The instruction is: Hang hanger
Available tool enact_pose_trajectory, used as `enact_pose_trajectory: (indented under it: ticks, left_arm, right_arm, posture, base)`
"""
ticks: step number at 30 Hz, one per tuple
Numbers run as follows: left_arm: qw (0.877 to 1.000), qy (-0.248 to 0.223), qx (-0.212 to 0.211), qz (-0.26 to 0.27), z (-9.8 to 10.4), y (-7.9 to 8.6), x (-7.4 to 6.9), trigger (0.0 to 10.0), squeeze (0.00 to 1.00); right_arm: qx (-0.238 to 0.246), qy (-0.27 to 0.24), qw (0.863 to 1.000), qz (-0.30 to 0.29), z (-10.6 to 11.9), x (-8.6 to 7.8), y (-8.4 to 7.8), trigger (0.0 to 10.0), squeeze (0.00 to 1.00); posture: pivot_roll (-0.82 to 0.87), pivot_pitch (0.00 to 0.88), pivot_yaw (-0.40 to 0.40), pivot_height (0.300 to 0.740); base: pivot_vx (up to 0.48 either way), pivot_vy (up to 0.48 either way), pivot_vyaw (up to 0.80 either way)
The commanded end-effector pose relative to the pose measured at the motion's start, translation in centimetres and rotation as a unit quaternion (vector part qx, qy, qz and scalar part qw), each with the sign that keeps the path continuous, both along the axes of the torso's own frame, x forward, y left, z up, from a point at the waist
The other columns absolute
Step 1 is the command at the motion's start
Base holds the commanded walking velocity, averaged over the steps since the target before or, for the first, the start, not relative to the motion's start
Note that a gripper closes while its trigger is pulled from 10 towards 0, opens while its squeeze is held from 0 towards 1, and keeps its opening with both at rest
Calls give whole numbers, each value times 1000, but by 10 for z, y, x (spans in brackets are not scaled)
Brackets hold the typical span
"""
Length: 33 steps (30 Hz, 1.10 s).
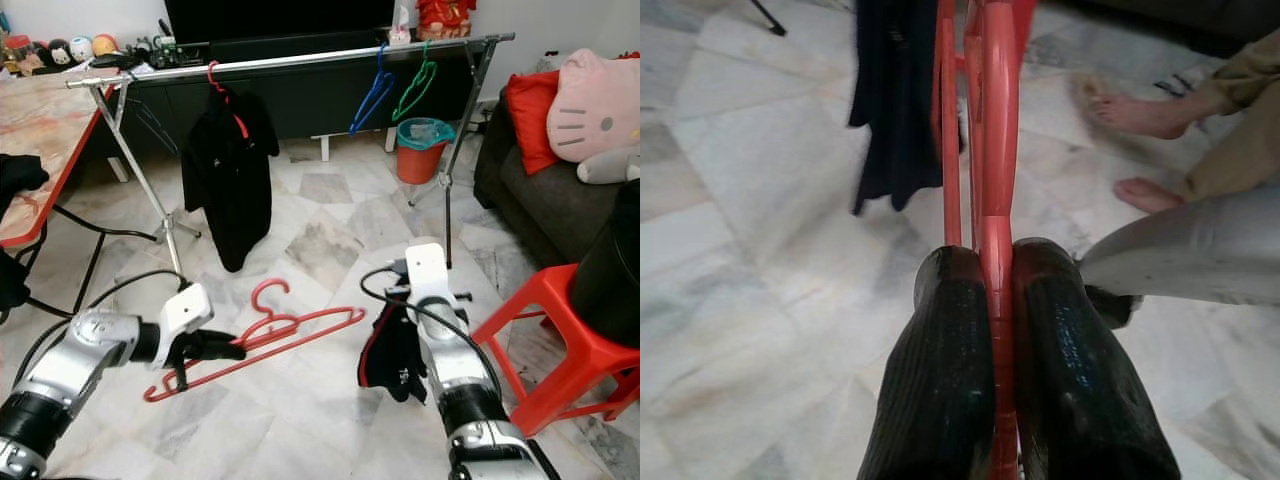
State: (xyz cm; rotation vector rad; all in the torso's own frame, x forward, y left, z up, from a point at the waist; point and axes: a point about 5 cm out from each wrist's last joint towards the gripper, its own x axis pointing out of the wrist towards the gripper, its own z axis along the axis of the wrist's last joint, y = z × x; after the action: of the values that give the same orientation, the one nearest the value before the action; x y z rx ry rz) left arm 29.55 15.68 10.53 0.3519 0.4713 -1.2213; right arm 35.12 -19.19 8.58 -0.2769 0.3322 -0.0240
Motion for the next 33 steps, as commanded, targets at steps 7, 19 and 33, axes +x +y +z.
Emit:
enact_pose_trajectory:
  ticks: [7, 19, 33]
  left_arm:
    - [1000, 11, -9, -25, 10, -12, 0, 10000, 0]
    - [1000, -16, 5, 2, 10, -16, 6, 10000, 0]
    - [996, -66, 5, 56, 9, -23, 17, 10000, 0]
  right_arm:
    - [4, 0, 999, 34, 15, 14, 9, 10000, 0]
    - [29, -12, 999, 44, 29, 23, 14, 10000, 0]
    - [43, -12, 997, 57, 27, 18, 20, 10000, 0]
  posture:
    - [-126, 0, 26, 740]
    - [-120, 0, 27, 740]
    - [-127, 0, 25, 740]
  base:
    - [0, 0, 0]
    - [0, 0, 0]
    - [0, 0, 0]
